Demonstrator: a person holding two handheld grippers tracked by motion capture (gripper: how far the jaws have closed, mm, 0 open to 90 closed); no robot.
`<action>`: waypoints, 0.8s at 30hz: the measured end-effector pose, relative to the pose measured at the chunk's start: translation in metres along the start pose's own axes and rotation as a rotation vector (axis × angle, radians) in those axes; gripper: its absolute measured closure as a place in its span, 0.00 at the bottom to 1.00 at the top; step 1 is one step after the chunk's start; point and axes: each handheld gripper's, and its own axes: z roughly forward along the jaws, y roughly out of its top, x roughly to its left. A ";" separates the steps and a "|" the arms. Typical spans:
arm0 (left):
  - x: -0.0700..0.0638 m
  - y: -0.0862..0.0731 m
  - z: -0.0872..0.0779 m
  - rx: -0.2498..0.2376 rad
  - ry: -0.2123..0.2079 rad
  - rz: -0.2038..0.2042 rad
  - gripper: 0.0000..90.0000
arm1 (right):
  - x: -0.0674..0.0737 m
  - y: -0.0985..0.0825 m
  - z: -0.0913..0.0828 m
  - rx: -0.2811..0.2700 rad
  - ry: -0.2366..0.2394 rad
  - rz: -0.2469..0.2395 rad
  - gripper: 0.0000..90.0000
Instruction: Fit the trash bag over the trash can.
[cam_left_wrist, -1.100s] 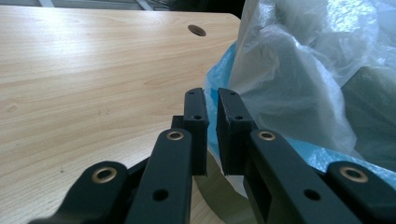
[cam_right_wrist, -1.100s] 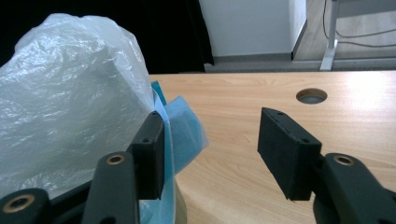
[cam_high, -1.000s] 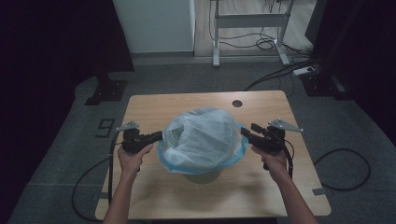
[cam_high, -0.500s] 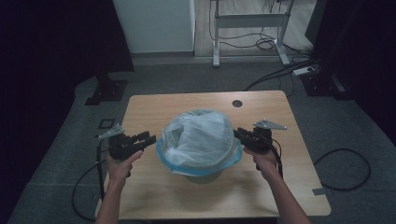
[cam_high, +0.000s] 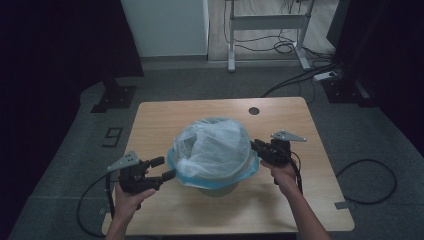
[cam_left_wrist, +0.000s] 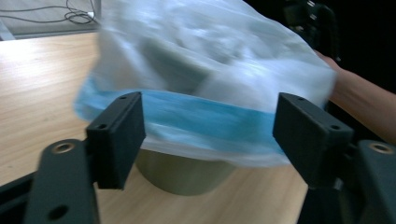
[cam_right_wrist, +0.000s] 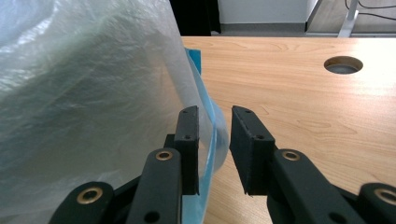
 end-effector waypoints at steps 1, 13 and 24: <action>-0.007 -0.001 0.001 0.004 -0.002 0.011 0.24 | 0.000 0.000 0.000 0.001 0.000 0.002 0.80; -0.029 -0.007 0.026 0.085 0.061 0.073 0.28 | 0.003 0.001 -0.001 -0.005 0.007 0.000 0.80; -0.023 -0.017 0.027 0.078 -0.033 0.123 0.99 | 0.001 -0.004 -0.001 -0.010 0.020 -0.012 0.99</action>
